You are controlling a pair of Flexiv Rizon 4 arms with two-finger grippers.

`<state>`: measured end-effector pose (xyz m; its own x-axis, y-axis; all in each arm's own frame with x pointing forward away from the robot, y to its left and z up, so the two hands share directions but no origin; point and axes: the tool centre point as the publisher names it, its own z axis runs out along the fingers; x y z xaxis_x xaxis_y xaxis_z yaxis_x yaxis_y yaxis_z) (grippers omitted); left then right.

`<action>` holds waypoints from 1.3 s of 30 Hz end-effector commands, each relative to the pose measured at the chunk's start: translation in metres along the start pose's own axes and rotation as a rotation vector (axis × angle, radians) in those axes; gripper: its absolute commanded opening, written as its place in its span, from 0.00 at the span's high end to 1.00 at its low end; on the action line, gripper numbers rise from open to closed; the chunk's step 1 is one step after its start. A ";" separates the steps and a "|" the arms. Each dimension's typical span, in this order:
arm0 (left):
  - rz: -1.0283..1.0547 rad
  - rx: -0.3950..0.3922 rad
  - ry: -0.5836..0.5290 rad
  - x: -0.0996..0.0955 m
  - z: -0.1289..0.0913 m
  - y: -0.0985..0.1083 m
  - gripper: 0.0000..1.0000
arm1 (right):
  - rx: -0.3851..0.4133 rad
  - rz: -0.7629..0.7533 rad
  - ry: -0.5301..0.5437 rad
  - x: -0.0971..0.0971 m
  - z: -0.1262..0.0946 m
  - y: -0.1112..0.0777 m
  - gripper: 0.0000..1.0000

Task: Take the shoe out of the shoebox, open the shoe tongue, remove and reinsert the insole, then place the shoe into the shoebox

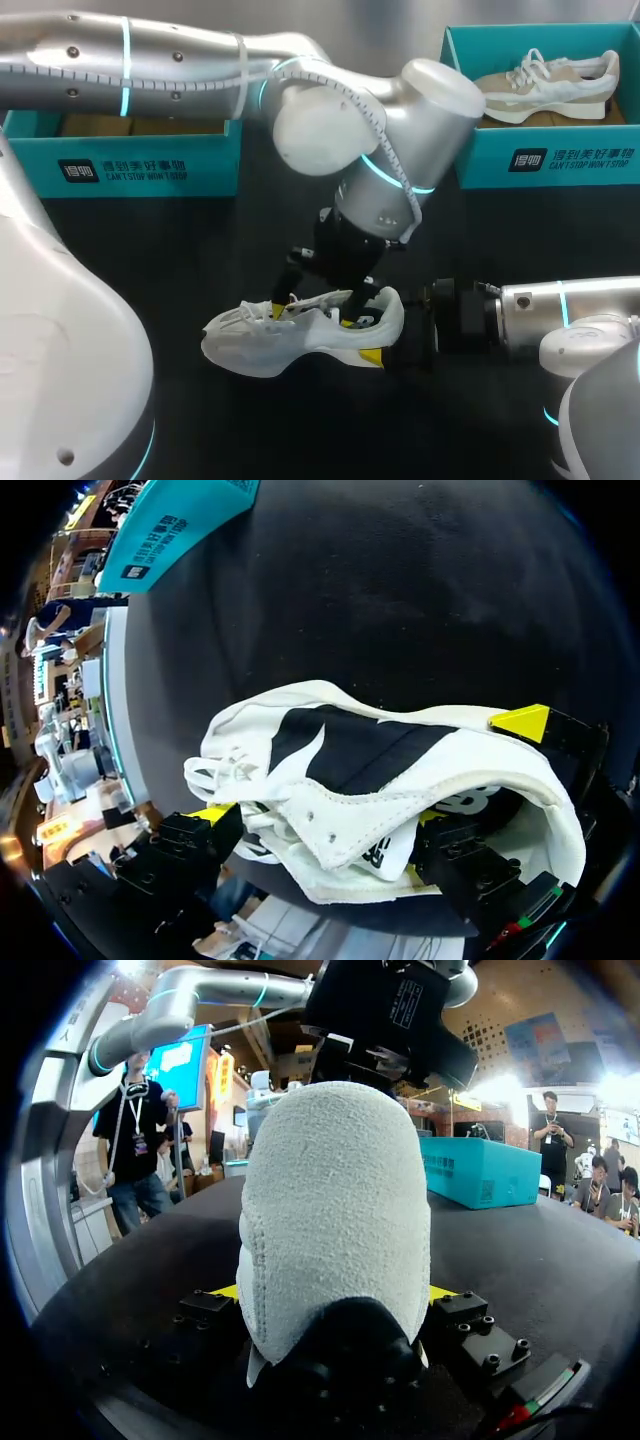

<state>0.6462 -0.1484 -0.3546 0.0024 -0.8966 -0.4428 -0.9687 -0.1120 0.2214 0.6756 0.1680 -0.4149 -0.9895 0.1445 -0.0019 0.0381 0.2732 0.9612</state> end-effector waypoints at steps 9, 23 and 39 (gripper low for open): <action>-0.017 0.006 0.035 -0.019 -0.009 0.005 0.18 | 0.005 0.001 0.000 0.001 0.002 0.000 1.00; -0.021 0.018 0.110 -0.030 -0.022 0.006 0.40 | 0.005 0.001 0.000 0.001 0.002 0.000 1.00; -0.043 0.059 0.163 -0.046 -0.035 0.010 1.00 | 0.005 0.001 0.000 0.001 0.002 0.000 1.00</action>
<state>0.6488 -0.1340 -0.3063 0.0712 -0.9392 -0.3359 -0.9783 -0.1314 0.1600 0.6756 0.1680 -0.4150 -0.9895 0.1446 -0.0018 0.0381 0.2733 0.9612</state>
